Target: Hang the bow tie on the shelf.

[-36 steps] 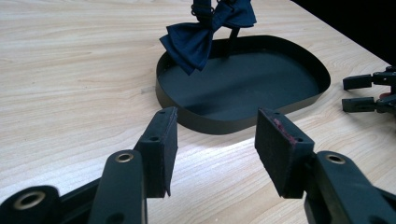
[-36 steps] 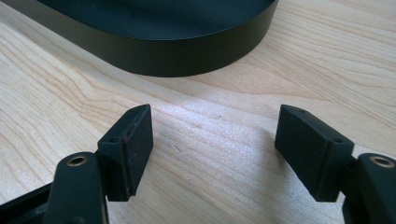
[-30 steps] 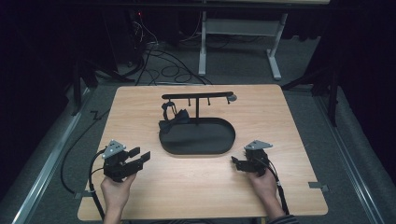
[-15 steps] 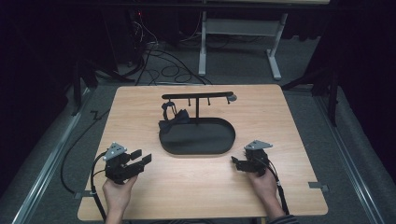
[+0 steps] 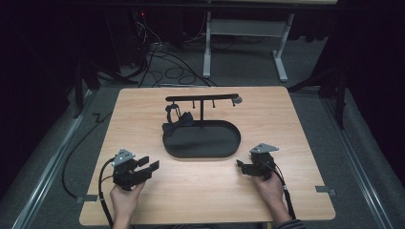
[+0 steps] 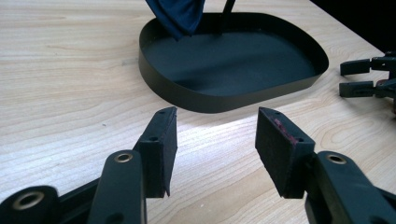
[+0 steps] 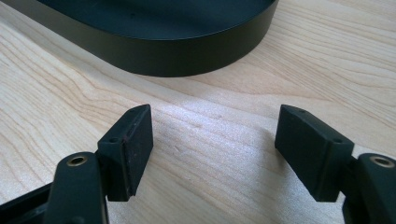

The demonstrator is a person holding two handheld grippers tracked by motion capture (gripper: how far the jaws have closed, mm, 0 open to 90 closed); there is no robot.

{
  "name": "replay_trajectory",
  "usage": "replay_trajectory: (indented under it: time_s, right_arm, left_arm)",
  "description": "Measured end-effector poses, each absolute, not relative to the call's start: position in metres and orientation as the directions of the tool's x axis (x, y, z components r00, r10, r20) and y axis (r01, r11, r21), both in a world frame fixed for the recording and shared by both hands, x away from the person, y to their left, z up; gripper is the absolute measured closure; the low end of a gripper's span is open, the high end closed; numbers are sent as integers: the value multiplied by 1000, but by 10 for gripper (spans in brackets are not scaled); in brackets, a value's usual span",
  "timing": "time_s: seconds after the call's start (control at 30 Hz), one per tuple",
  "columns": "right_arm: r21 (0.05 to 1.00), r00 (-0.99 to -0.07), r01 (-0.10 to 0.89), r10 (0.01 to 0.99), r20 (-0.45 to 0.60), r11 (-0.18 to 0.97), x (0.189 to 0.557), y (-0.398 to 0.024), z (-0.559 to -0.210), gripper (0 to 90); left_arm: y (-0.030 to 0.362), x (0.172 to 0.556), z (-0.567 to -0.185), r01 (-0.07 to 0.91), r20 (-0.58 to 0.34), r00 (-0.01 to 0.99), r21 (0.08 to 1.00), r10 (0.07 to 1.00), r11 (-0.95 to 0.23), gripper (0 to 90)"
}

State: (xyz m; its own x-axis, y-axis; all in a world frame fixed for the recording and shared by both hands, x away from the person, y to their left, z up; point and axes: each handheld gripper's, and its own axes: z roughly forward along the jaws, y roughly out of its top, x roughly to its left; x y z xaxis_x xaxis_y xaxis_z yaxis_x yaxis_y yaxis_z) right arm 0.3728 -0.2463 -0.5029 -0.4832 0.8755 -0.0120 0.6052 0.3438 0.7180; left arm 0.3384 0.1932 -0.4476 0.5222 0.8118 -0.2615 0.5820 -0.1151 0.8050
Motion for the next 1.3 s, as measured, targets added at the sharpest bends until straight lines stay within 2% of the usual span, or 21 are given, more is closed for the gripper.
replay_trajectory:
  time_s: [0.77,1.3]
  right_arm:
    - [718,-483,605,876,-12,344,373,-246,-503,293]
    - [718,-483,605,876,-12,344,373,-246,-503,293]
  left_arm:
    - [176,345,-473,619,-276,518,774,810,-132,484]
    - [157,347,-487,595,-181,525,776,832,-208,479]
